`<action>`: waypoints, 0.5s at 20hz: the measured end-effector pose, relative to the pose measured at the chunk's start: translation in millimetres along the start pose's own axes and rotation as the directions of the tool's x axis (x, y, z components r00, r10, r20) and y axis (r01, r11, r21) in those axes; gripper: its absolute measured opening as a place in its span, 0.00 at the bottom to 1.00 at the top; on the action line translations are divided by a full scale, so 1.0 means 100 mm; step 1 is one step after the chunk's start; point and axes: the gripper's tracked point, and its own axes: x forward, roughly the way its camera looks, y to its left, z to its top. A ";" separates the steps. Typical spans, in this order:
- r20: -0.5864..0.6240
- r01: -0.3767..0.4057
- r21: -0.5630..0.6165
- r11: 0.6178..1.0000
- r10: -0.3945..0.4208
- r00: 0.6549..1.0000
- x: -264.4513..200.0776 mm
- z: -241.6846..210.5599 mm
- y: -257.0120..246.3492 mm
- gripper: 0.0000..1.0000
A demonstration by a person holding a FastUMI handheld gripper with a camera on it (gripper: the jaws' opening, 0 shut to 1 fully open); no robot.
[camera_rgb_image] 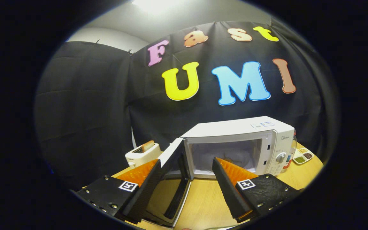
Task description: Open the microwave, put the food inside, and close the microwave door.
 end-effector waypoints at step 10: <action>0.000 -0.201 -0.044 0.979 0.201 0.980 -0.68 -0.04 1.13 0.97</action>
